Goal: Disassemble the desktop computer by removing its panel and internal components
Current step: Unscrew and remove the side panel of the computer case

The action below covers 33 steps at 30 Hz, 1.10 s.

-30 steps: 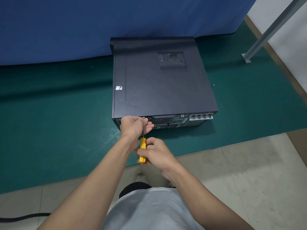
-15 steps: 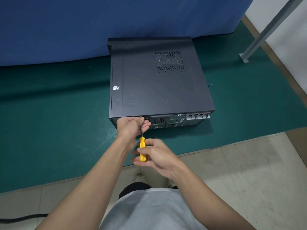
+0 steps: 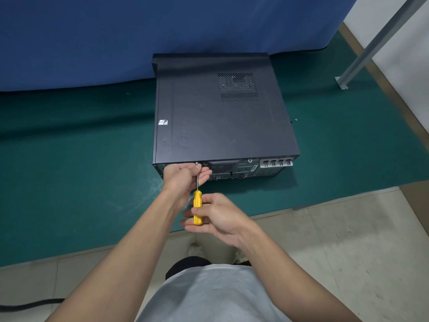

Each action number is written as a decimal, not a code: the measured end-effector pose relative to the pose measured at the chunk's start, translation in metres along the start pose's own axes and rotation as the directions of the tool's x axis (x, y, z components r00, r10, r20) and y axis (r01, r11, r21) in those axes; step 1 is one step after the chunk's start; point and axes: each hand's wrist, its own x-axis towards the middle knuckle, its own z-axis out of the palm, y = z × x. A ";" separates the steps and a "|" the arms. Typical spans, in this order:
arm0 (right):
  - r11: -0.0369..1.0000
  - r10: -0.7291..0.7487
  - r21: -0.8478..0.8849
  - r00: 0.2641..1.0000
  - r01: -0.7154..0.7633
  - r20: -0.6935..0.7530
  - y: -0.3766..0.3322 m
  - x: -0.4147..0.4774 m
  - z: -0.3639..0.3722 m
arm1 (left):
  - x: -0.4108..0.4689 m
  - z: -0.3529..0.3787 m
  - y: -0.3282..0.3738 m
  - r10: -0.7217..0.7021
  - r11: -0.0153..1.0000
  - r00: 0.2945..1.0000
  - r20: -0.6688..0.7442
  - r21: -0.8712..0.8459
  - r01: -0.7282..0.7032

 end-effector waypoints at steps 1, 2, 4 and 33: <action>0.999 -0.011 -0.033 1.000 0.010 -0.021 0.000 0.000 0.000 | 0.000 -0.001 -0.001 -0.003 1.000 1.000 -0.001 -0.014 0.003; 0.997 -0.031 -0.074 0.998 0.027 -0.052 0.001 0.001 0.000 | 0.000 0.000 -0.002 0.000 1.000 1.000 -0.019 -0.009 0.000; 0.989 -0.069 -0.139 0.990 0.051 -0.125 0.003 0.003 0.004 | 0.000 0.000 -0.003 0.038 0.997 0.994 -0.099 0.073 -0.031; 0.948 -0.192 -0.305 0.925 0.088 -0.329 0.010 0.006 0.010 | -0.002 0.003 -0.005 0.030 0.999 0.993 -0.113 -0.028 -0.034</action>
